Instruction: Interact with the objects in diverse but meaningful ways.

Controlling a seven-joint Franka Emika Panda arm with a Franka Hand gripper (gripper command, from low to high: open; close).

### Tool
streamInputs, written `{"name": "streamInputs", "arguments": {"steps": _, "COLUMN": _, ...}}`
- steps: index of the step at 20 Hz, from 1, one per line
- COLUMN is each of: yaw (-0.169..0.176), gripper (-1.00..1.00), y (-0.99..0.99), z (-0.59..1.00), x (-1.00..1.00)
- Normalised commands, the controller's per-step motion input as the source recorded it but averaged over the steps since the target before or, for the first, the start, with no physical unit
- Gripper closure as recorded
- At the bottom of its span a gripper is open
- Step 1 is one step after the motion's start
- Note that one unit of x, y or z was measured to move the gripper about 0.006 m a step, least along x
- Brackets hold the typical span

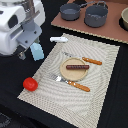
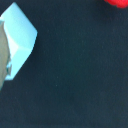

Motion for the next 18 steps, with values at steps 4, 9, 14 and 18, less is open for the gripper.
{"name": "streamInputs", "arguments": {"steps": 4, "yaw": 0.124, "gripper": -1.00, "y": 0.37, "z": 0.03, "x": -0.33}}
{"name": "streamInputs", "arguments": {"steps": 9, "yaw": 0.086, "gripper": -1.00, "y": 0.29, "z": 0.00, "x": -0.30}}
{"name": "streamInputs", "arguments": {"steps": 14, "yaw": 0.019, "gripper": -1.00, "y": 0.09, "z": -0.02, "x": -0.17}}
{"name": "streamInputs", "arguments": {"steps": 18, "yaw": 0.011, "gripper": -1.00, "y": 0.05, "z": -0.15, "x": -0.29}}
